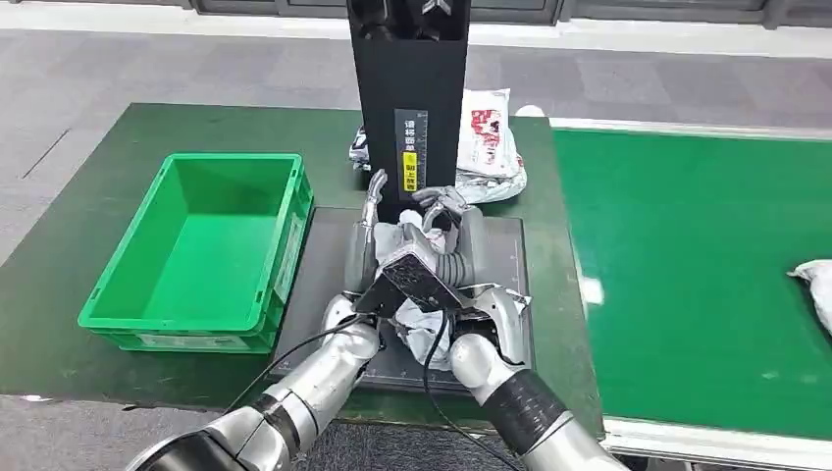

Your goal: Moved the parcel from conveyor to table for the left to box.

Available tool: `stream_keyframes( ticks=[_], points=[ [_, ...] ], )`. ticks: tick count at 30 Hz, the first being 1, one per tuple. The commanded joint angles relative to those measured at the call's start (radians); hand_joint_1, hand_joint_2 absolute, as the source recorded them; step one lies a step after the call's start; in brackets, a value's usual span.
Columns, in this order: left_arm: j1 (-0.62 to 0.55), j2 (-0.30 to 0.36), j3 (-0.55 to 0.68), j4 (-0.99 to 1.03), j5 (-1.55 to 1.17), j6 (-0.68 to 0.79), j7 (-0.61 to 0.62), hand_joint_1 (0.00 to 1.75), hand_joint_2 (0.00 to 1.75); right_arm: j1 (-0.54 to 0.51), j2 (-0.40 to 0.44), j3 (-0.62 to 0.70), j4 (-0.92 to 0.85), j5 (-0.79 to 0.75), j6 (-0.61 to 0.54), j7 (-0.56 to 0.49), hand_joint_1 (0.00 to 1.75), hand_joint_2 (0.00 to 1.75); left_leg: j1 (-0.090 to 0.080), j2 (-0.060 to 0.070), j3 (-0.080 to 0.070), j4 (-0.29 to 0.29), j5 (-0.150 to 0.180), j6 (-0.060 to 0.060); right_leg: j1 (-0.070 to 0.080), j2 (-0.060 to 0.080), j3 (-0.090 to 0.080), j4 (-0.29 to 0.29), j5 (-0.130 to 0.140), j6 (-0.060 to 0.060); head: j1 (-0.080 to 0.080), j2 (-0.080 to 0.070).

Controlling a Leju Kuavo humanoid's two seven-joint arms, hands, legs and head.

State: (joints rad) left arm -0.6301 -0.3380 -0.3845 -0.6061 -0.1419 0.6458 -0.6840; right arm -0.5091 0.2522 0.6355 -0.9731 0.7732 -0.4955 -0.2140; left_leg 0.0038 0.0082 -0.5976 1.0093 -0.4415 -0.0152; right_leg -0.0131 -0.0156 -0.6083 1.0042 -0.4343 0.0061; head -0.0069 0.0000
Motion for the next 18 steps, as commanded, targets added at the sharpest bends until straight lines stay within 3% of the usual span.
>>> stream_keyframes(
  ticks=[1, 9, 13, 17, 18],
  points=[
    [-0.046, 0.033, -0.048, 0.082, -0.006, 0.006, -0.014, 0.00, 1.75, -0.026, -0.065, 0.008, 0.134, -0.034, -0.002, 0.031, 0.00, 0.00, 0.001, -0.002, 0.002, -0.001, 0.000, 0.000, 0.001, 0.000, 0.003, -0.002, 0.000, 0.000, 0.000, 0.000],
    [-0.032, 0.068, -0.030, 0.088, -0.010, -0.009, -0.014, 0.00, 1.75, 0.085, -0.117, -0.042, 0.048, -0.109, 0.026, 0.019, 0.00, 0.00, 0.001, -0.003, 0.003, -0.002, 0.000, 0.000, 0.001, -0.002, 0.004, -0.003, 0.000, 0.000, 0.000, 0.000],
    [-0.036, 0.072, -0.017, 0.097, -0.022, -0.049, -0.014, 0.00, 1.75, 0.161, -0.128, -0.127, -0.125, -0.238, -0.027, -0.129, 0.00, 0.00, 0.001, -0.005, 0.003, -0.002, 0.001, 0.001, 0.000, -0.004, 0.005, -0.004, 0.000, 0.000, 0.001, 0.000],
    [-0.036, 0.067, -0.017, 0.099, -0.026, -0.048, -0.014, 0.00, 1.75, 0.169, -0.135, -0.136, -0.158, -0.243, -0.029, -0.127, 0.00, 0.00, 0.000, -0.002, 0.002, -0.001, 0.000, 0.000, 0.000, -0.001, 0.002, -0.002, 0.000, 0.000, 0.000, 0.000],
    [-0.036, 0.066, -0.024, 0.099, -0.034, -0.065, -0.014, 0.00, 1.75, 0.196, -0.124, -0.173, -0.202, -0.293, -0.081, -0.180, 0.00, 0.00, 0.000, -0.003, 0.001, -0.001, 0.000, 0.000, 0.000, -0.001, 0.002, -0.002, 0.000, 0.000, 0.000, 0.000]
  ],
)
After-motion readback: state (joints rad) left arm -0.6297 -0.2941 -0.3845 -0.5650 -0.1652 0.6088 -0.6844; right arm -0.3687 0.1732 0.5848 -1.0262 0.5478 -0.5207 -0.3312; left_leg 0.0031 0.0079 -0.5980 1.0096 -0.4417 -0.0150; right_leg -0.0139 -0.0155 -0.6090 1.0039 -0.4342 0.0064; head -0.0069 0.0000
